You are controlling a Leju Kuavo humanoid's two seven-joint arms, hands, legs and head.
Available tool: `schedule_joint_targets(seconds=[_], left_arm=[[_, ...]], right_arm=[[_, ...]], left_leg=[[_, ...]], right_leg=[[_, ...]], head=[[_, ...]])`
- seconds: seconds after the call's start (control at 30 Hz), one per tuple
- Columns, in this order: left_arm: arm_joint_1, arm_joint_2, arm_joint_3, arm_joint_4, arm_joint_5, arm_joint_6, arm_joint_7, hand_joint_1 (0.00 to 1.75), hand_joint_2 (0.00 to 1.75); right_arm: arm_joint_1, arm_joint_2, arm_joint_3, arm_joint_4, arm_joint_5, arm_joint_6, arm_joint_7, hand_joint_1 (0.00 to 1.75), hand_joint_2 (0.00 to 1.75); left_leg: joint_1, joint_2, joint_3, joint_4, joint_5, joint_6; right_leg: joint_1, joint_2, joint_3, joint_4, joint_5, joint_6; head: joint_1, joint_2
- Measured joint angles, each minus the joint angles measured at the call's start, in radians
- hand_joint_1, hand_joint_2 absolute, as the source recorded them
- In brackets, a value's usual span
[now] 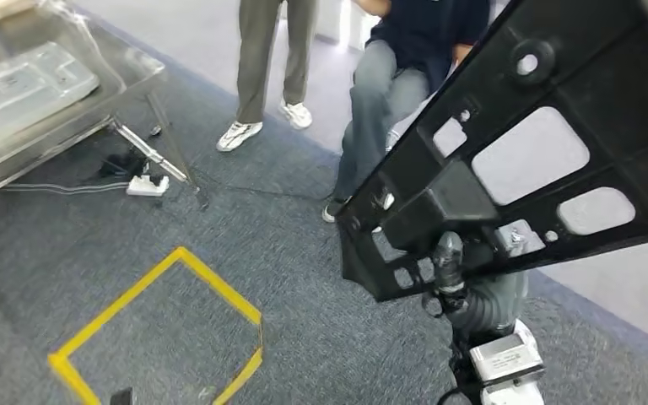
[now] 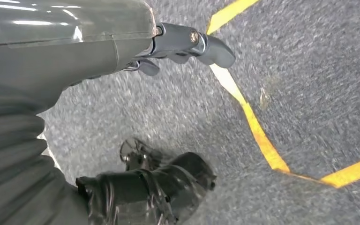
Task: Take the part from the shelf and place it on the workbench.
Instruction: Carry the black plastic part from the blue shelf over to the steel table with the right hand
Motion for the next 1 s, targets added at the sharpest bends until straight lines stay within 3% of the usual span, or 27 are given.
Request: schedule_joint_targets(seconds=[0.03, 0.07, 0.1, 0.17, 0.23, 0.3, 0.33, 0.37, 0.4, 0.43, 0.5, 0.57, 0.6, 0.67, 0.7, 0.77, 0.8, 0.87, 0.9, 0.93, 1.0], left_arm=[[-0.002, -0.006, 0.000, 0.000, -0.002, 0.002, 0.000, 0.00, 1.75], [-0.002, -0.011, 0.000, 0.000, -0.004, 0.005, -0.001, 0.00, 1.75], [-0.001, -0.016, 0.000, 0.000, -0.006, 0.009, -0.002, 0.00, 1.75], [0.004, -0.023, 0.000, 0.000, -0.011, 0.019, -0.002, 0.00, 1.75], [0.007, -0.028, 0.000, 0.000, -0.016, 0.030, 0.006, 0.00, 1.75], [0.006, -0.031, 0.000, 0.000, -0.020, 0.047, 0.024, 0.00, 1.75], [0.006, -0.032, 0.000, 0.000, -0.021, 0.059, 0.038, 0.00, 1.75], [0.008, -0.033, 0.000, 0.000, -0.022, 0.072, 0.053, 0.00, 1.75], [0.009, -0.034, 0.000, 0.000, -0.023, 0.085, 0.067, 0.00, 1.75], [0.010, -0.035, 0.000, 0.000, -0.023, 0.097, 0.078, 0.00, 1.75], [0.008, -0.037, 0.000, 0.000, -0.022, 0.118, 0.088, 0.00, 1.75], [0.006, -0.037, 0.000, 0.000, -0.020, 0.133, 0.090, 0.00, 1.75], [0.006, -0.036, 0.000, 0.000, -0.019, 0.138, 0.090, 0.00, 1.75], [0.009, -0.034, 0.000, 0.000, -0.016, 0.142, 0.094, 0.00, 1.75], [0.009, -0.032, 0.000, 0.000, -0.015, 0.141, 0.096, 0.00, 1.75], [0.006, -0.029, 0.000, 0.000, -0.017, 0.132, 0.098, 0.00, 1.75], [0.004, -0.029, 0.000, 0.000, -0.025, 0.124, 0.099, 0.00, 1.75], [0.004, -0.028, -0.004, 0.000, -0.054, 0.104, 0.106, 0.00, 1.75], [0.006, -0.028, -0.008, 0.000, -0.070, 0.095, 0.108, 0.00, 1.75], [0.006, -0.026, -0.012, 0.000, -0.083, 0.088, 0.107, 0.00, 1.75], [0.002, -0.021, -0.018, 0.000, -0.095, 0.077, 0.099, 0.00, 1.75]], right_arm=[[0.000, 0.000, 0.001, 0.006, -0.004, 0.001, -0.006, 1.75, 1.75], [0.001, 0.001, 0.002, 0.012, -0.008, 0.001, -0.012, 1.75, 1.75], [0.002, 0.002, 0.002, 0.017, -0.011, 0.001, -0.017, 1.75, 1.75], [0.002, 0.002, 0.003, 0.025, -0.017, 0.002, -0.024, 1.75, 1.75], [0.001, 0.004, 0.003, 0.031, -0.024, 0.006, -0.031, 1.75, 1.75], [0.001, 0.008, 0.003, 0.038, -0.034, 0.011, -0.041, 1.75, 1.75], [0.002, 0.010, 0.004, 0.041, -0.041, 0.013, -0.047, 1.75, 1.75], [0.002, 0.013, 0.004, 0.045, -0.050, 0.016, -0.054, 1.75, 1.75], [0.004, 0.015, 0.004, 0.049, -0.060, 0.019, -0.061, 1.75, 1.75], [0.006, 0.017, 0.004, 0.051, -0.069, 0.023, -0.068, 1.75, 1.75], [0.011, 0.019, 0.004, 0.056, -0.086, 0.031, -0.079, 1.75, 1.75], [0.021, 0.019, 0.004, 0.063, -0.098, 0.037, -0.085, 1.75, 1.75], [0.029, 0.019, 0.004, 0.068, -0.103, 0.039, -0.086, 1.75, 1.75], [0.041, 0.019, 0.004, 0.076, -0.112, 0.046, -0.087, 1.75, 1.75], [0.045, 0.019, 0.004, 0.080, -0.117, 0.051, -0.087, 1.75, 1.75], [0.048, 0.019, 0.005, 0.086, -0.123, 0.063, -0.086, 1.75, 1.75], [0.048, 0.019, 0.006, 0.090, -0.118, 0.068, -0.084, 1.75, 1.75], [0.049, 0.022, 0.010, 0.093, -0.090, 0.072, -0.076, 1.75, 1.75], [0.051, 0.024, 0.012, 0.093, -0.074, 0.069, -0.071, 1.75, 1.75], [0.055, 0.026, 0.014, 0.091, -0.061, 0.062, -0.067, 1.75, 1.75], [0.067, 0.028, 0.020, 0.088, -0.045, 0.041, -0.058, 1.75, 1.75]], left_leg=[[0.000, -0.014, 0.000, 0.001, -0.001, 0.003], [0.001, -0.029, 0.000, 0.003, -0.003, 0.003], [0.002, -0.045, 0.000, 0.005, -0.004, 0.003], [0.006, -0.078, -0.001, 0.017, -0.012, -0.005], [0.008, -0.107, -0.010, 0.037, -0.024, -0.017], [0.010, -0.128, -0.024, 0.048, -0.026, -0.028], [0.012, -0.140, -0.028, 0.047, -0.025, -0.032], [0.014, -0.134, -0.032, 0.048, -0.026, -0.036], [0.013, -0.110, -0.037, 0.058, -0.032, -0.041], [0.012, -0.076, -0.050, 0.084, -0.046, -0.045], [0.012, -0.009, -0.104, 0.190, -0.092, -0.053], [0.016, 0.006, -0.166, 0.297, -0.122, -0.058], [0.017, 0.007, -0.177, 0.309, -0.113, -0.058], [0.016, 0.022, -0.139, 0.221, -0.050, -0.054], [0.010, 0.045, -0.106, 0.154, -0.022, -0.051], [-0.003, 0.085, -0.060, 0.062, 0.001, -0.040], [-0.008, 0.090, -0.054, 0.050, -0.004, -0.036], [-0.007, 0.066, -0.049, 0.043, -0.006, -0.026], [-0.004, 0.052, -0.043, 0.037, -0.006, -0.022], [-0.001, 0.039, -0.036, 0.031, -0.005, -0.016], [0.004, 0.014, -0.027, 0.025, -0.004, -0.006]], right_leg=[[0.000, 0.010, -0.037, 0.062, -0.020, 0.001], [-0.002, 0.014, -0.063, 0.097, -0.022, 0.003], [-0.003, 0.015, -0.073, 0.099, -0.007, 0.005], [-0.008, 0.027, -0.040, 0.001, 0.069, 0.009], [-0.015, 0.069, 0.003, -0.105, 0.114, 0.010], [-0.016, 0.091, 0.015, -0.136, 0.114, 0.004], [-0.015, 0.081, 0.016, -0.137, 0.115, -0.001], [-0.014, 0.068, 0.018, -0.141, 0.116, -0.007], [-0.014, 0.057, 0.023, -0.146, 0.116, -0.014], [-0.014, 0.044, 0.029, -0.151, 0.116, -0.020], [-0.011, 0.017, 0.040, -0.157, 0.113, -0.028], [-0.007, -0.013, 0.048, -0.157, 0.106, -0.032], [-0.006, -0.028, 0.052, -0.157, 0.101, -0.033], [-0.005, -0.054, 0.062, -0.157, 0.092, -0.031], [-0.003, -0.065, 0.068, -0.158, 0.087, -0.028], [0.003, -0.085, 0.076, -0.158, 0.078, -0.018], [0.006, -0.095, 0.080, -0.160, 0.075, -0.013], [0.007, -0.113, 0.090, -0.166, 0.067, -0.002], [0.006, -0.104, 0.095, -0.161, 0.058, 0.004], [0.005, -0.080, 0.090, -0.138, 0.043, 0.008], [0.002, -0.016, 0.040, -0.032, -0.006, 0.012]], head=[[0.002, 0.000], [0.004, 0.000], [0.004, 0.000], [0.004, 0.000], [0.005, 0.000], [0.006, 0.000], [0.006, 0.000], [0.006, 0.000], [0.003, 0.000], [0.000, 0.000], [-0.006, 0.000], [-0.007, 0.000], [-0.007, 0.000], [-0.007, 0.000], [-0.007, 0.000], [-0.006, 0.000], [-0.005, 0.000], [-0.004, 0.000], [-0.003, 0.000], [0.000, 0.000], [0.008, 0.000]])
